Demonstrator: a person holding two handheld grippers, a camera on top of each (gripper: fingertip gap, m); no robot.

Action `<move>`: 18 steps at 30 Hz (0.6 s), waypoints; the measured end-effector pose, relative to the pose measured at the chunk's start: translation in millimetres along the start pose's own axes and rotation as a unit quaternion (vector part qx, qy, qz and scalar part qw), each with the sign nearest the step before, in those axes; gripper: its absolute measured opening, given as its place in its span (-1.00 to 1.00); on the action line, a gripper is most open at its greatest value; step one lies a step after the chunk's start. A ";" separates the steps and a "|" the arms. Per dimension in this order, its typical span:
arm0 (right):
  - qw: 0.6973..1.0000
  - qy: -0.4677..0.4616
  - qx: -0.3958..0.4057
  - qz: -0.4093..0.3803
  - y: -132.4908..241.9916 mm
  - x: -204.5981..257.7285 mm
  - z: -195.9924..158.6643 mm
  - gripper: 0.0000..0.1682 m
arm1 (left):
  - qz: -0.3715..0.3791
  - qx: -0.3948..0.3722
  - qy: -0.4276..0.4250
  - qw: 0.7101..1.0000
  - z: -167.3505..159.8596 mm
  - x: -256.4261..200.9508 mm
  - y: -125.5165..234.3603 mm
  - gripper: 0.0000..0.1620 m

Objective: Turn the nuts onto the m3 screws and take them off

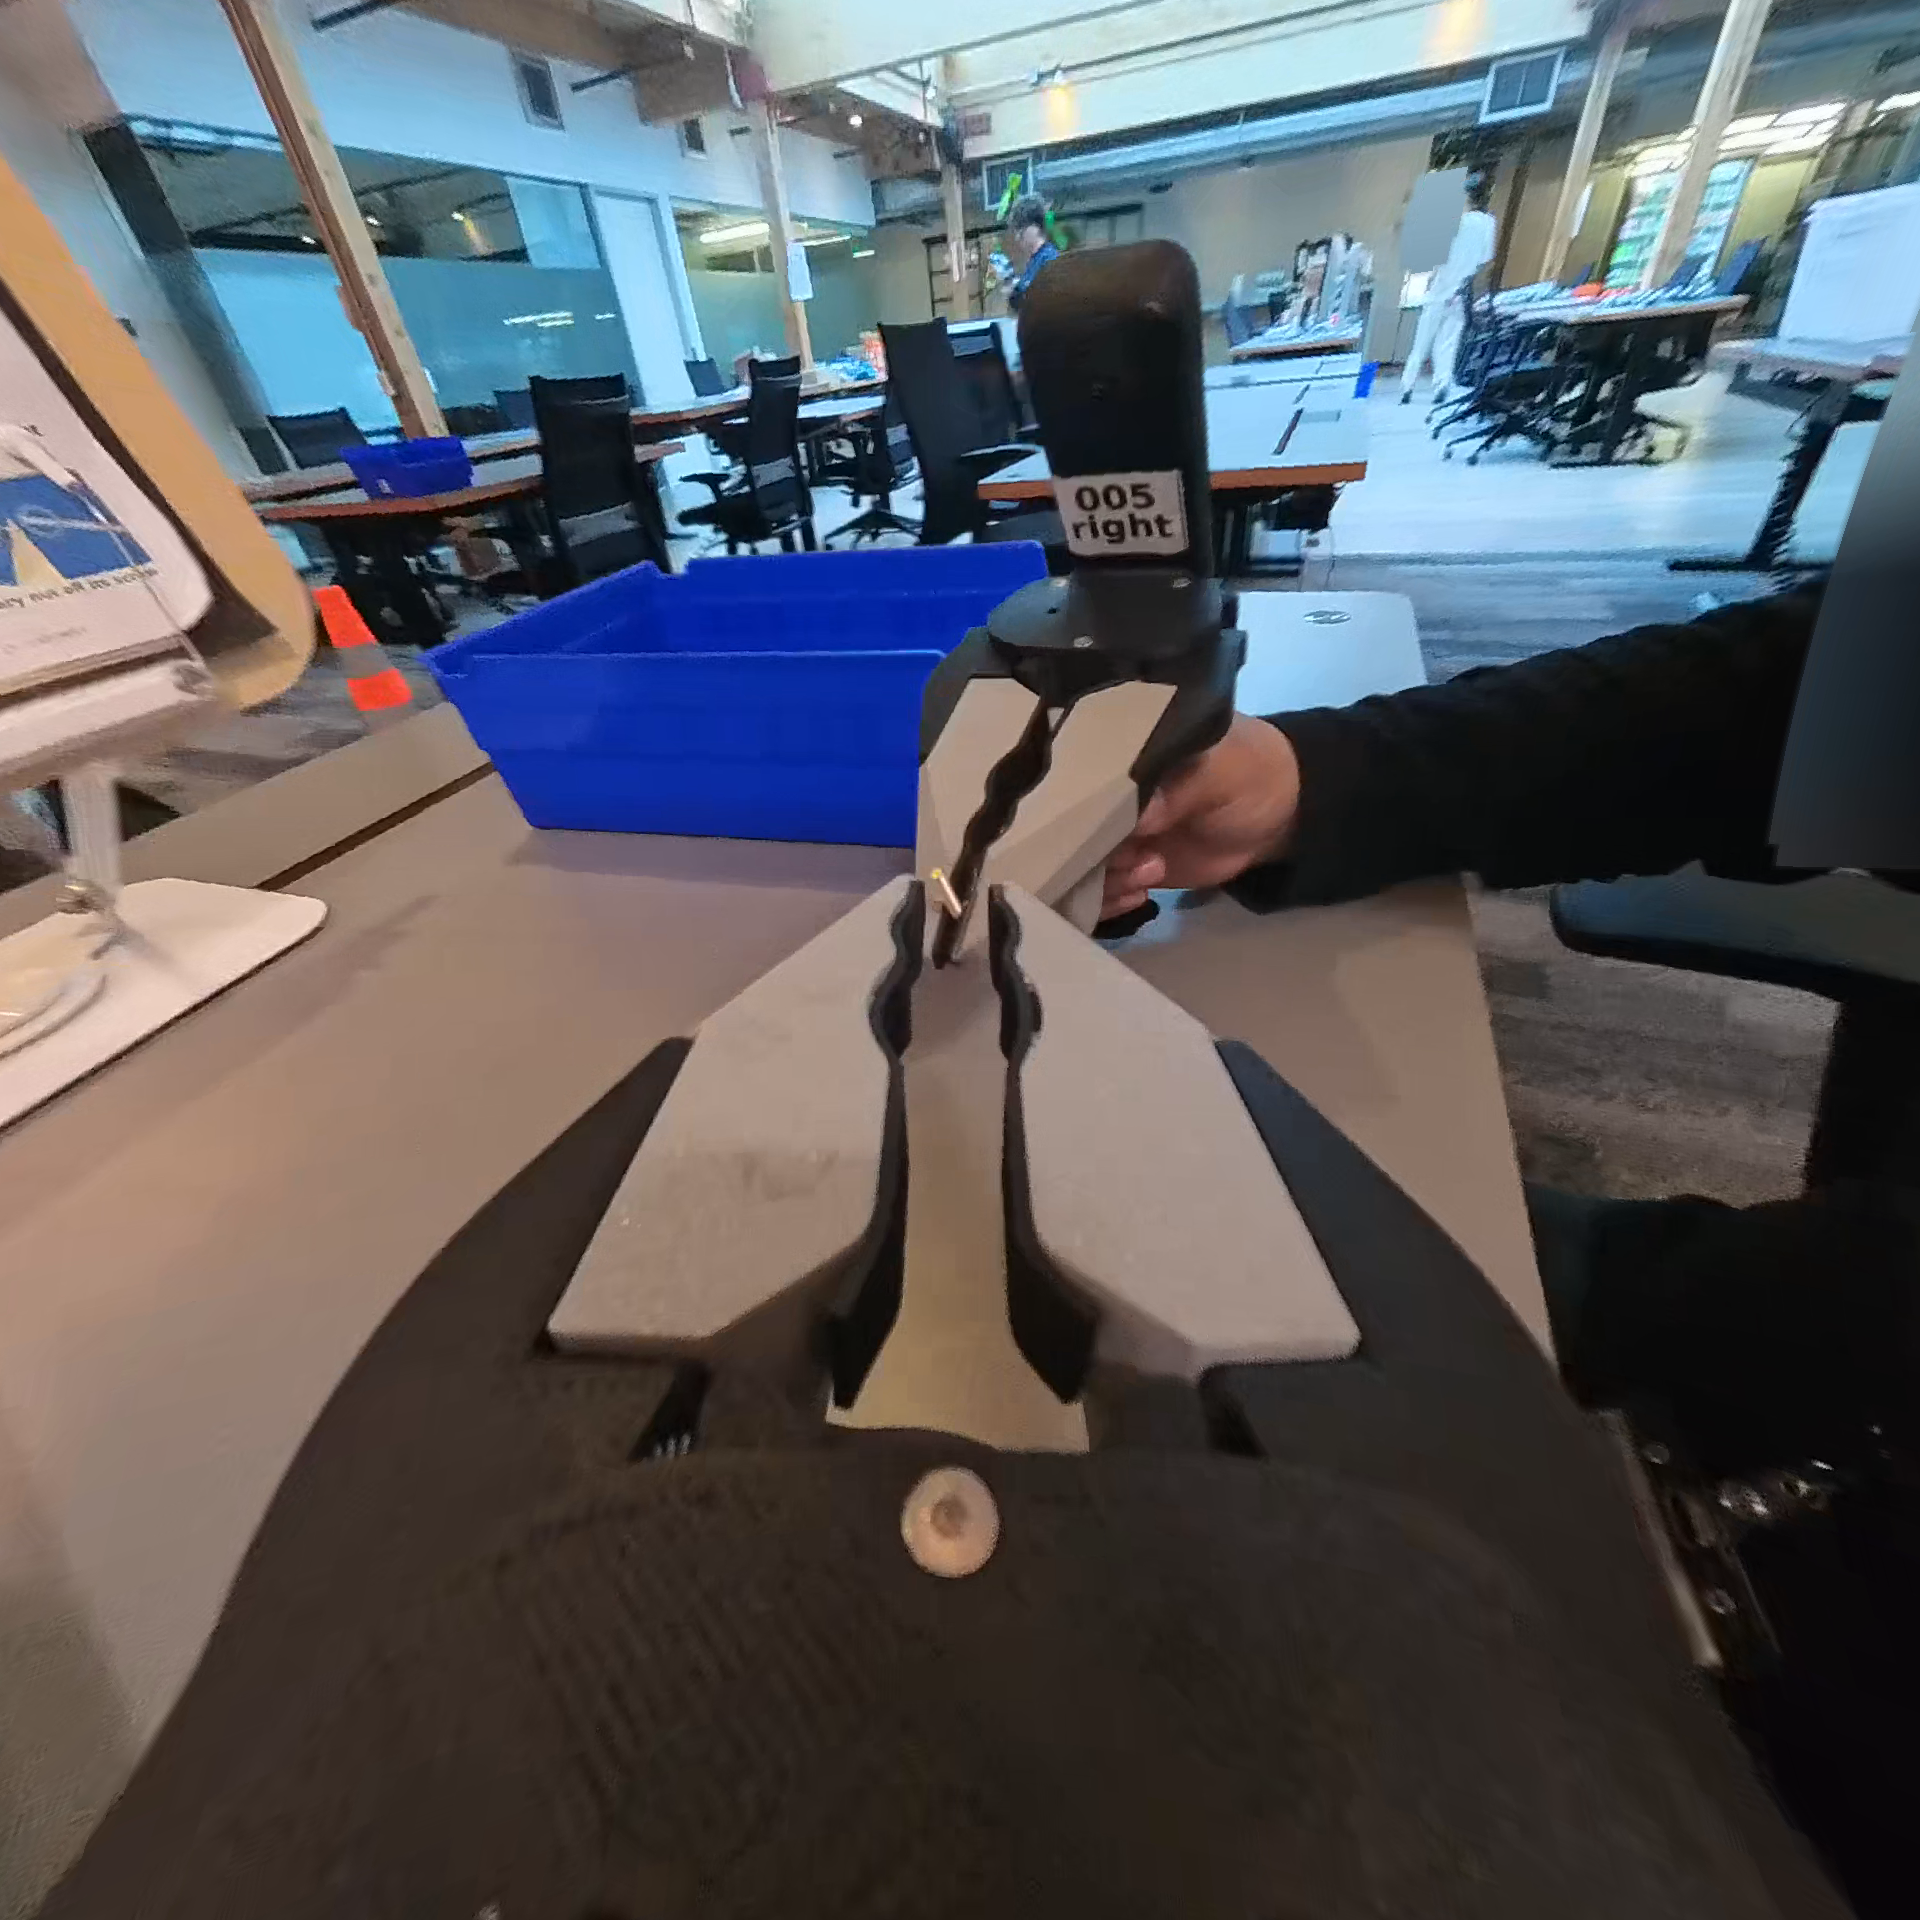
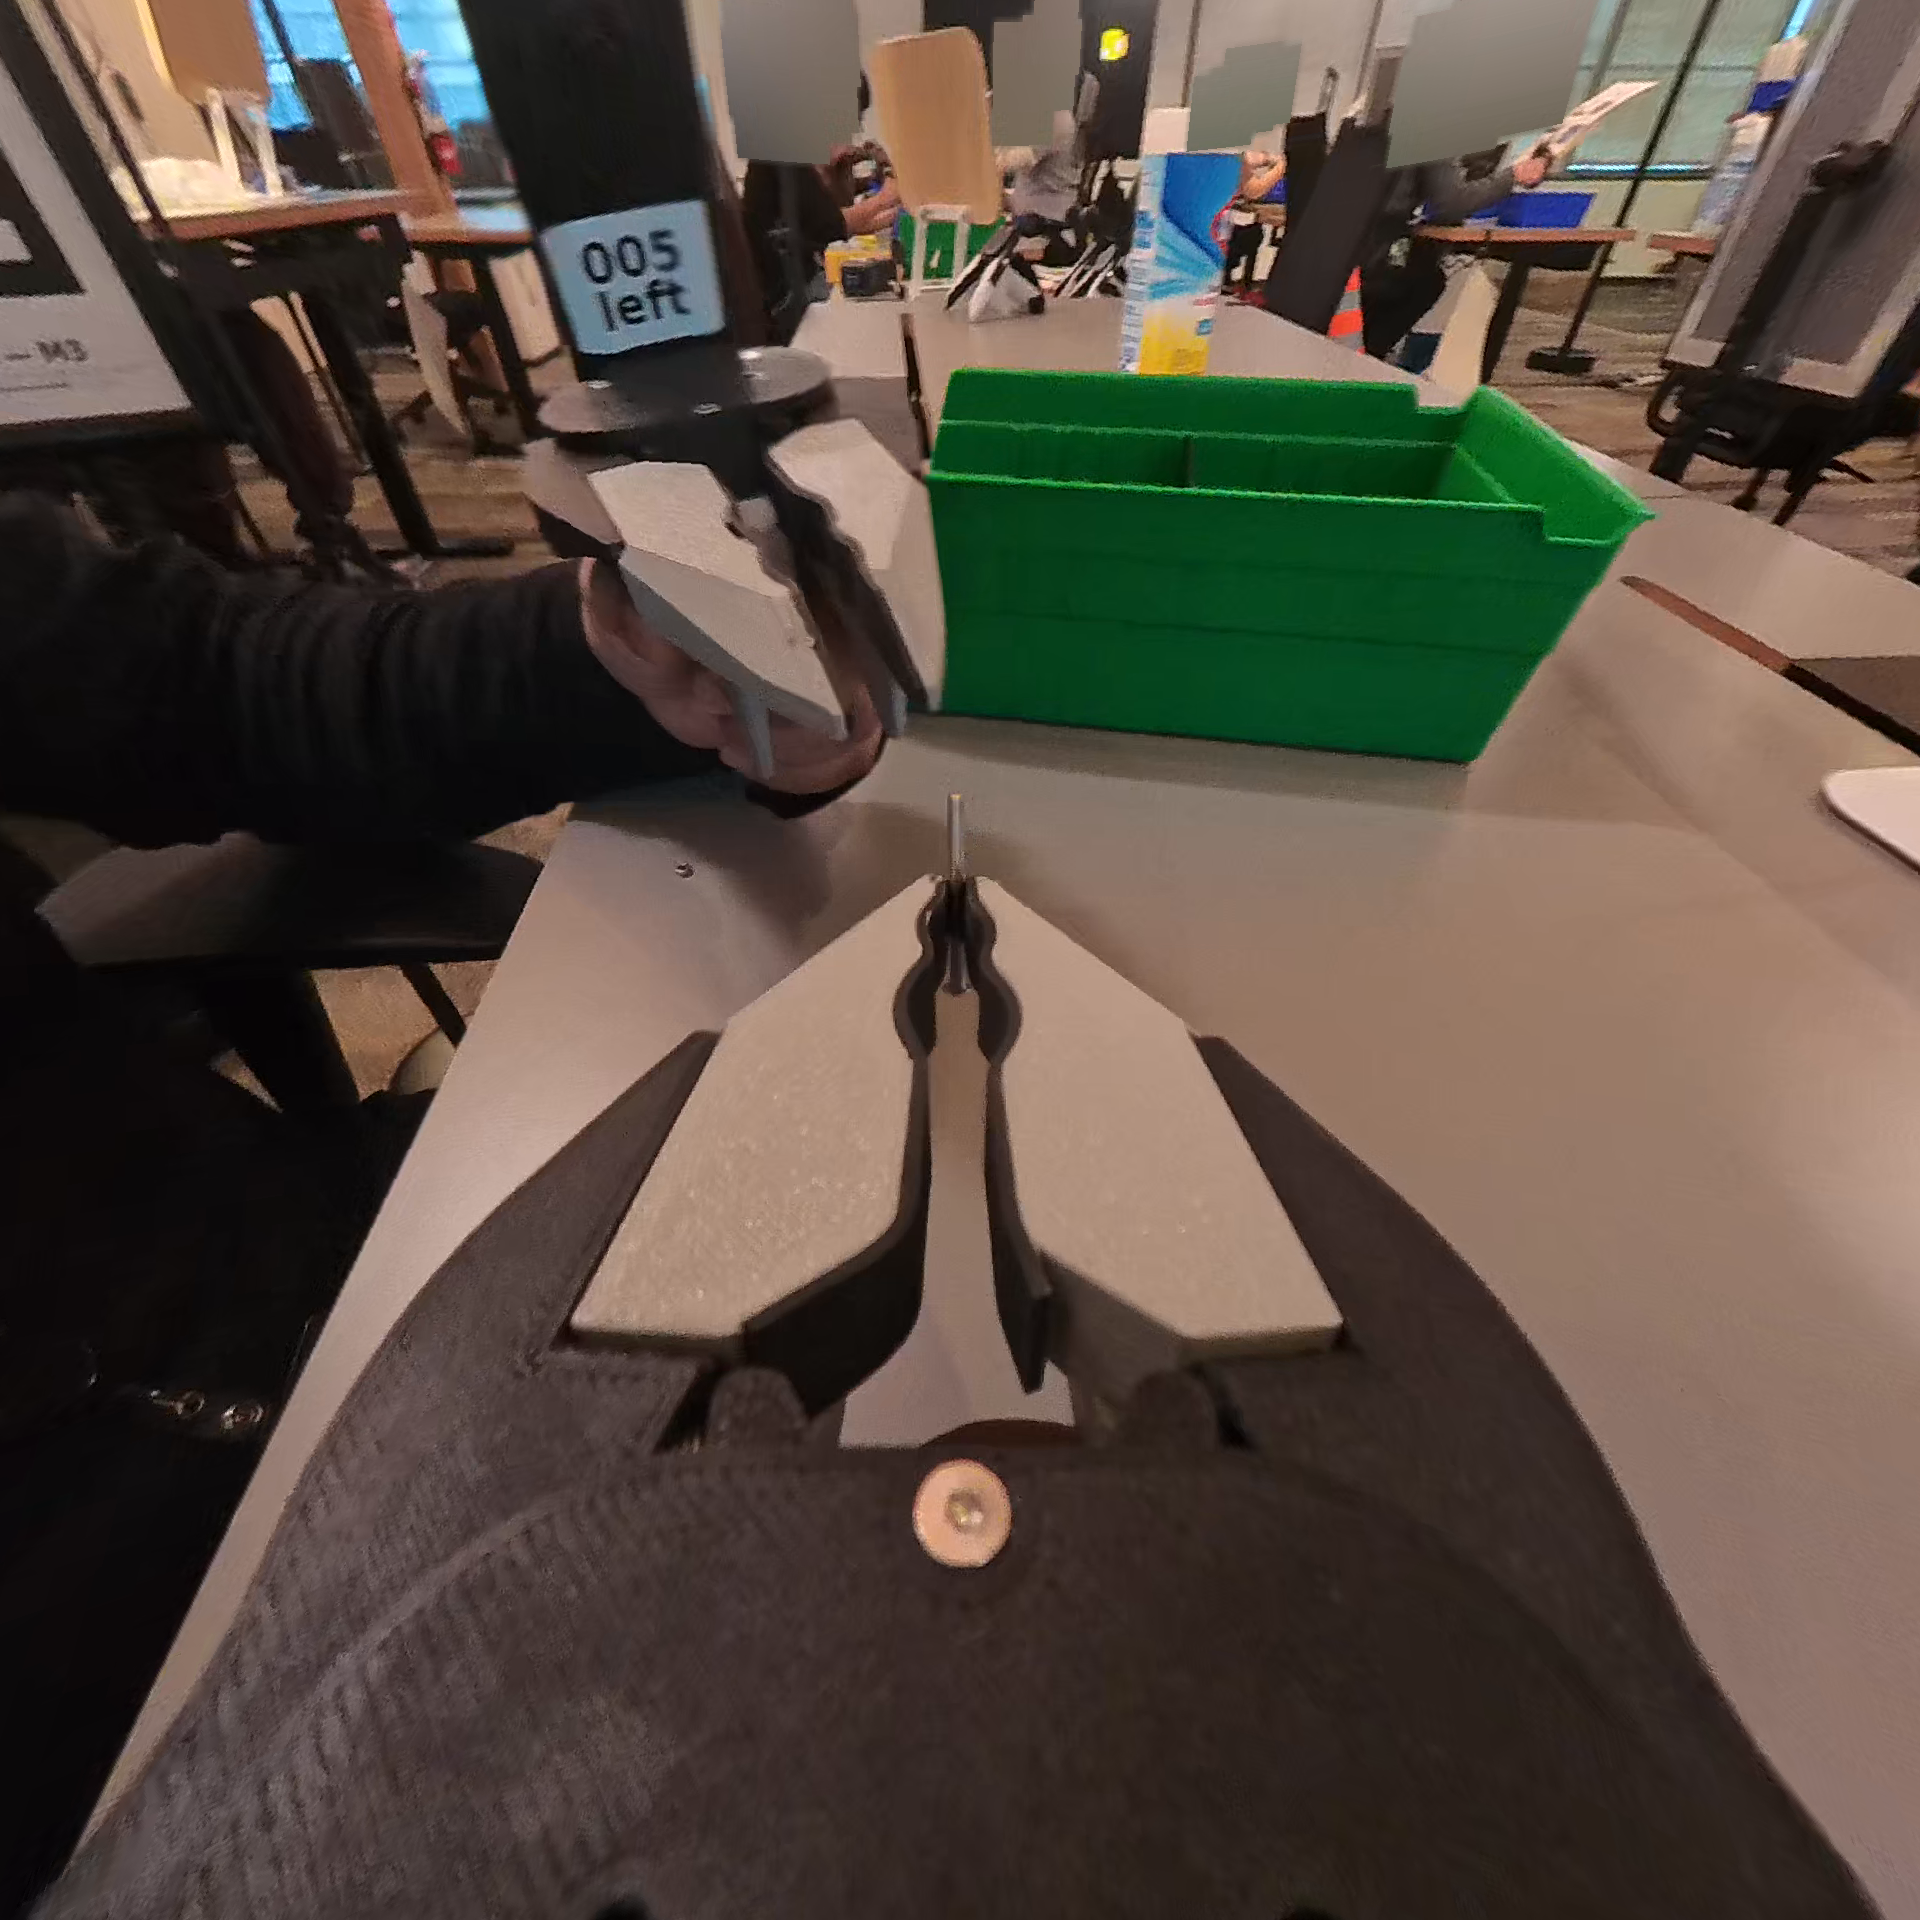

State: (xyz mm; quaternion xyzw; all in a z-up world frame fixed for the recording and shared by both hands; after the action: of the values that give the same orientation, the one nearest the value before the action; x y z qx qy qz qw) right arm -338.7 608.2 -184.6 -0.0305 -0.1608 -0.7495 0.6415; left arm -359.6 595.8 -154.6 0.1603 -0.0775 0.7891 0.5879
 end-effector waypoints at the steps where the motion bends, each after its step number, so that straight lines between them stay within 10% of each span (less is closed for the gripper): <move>1: 1.000 0.005 0.006 0.004 -2.9 3.2 -1.6 -1.00 | -0.012 -0.007 0.013 1.000 -1.2 -2.0 -0.4 -0.86; 18: 0.999 0.007 0.009 0.050 -14.0 26.5 -2.9 -1.00 | -0.069 -0.011 0.030 0.997 -6.4 -18.5 -5.3 -1.00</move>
State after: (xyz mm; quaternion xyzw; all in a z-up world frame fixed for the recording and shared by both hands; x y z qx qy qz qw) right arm -356.5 583.9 -183.6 -0.0274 -0.1606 -0.7153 0.6795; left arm -350.8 582.7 -167.4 0.1350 -0.0572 0.7502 0.6448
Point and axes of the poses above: each gripper's, where its closed fingertips meet, y back along the fingers, z out of its top, x = y × z across the jaws, the point moved 1 cm from there along y, back along the fingers, and after that the axes turned 15 degrees about -y, right-handed, at the moved point
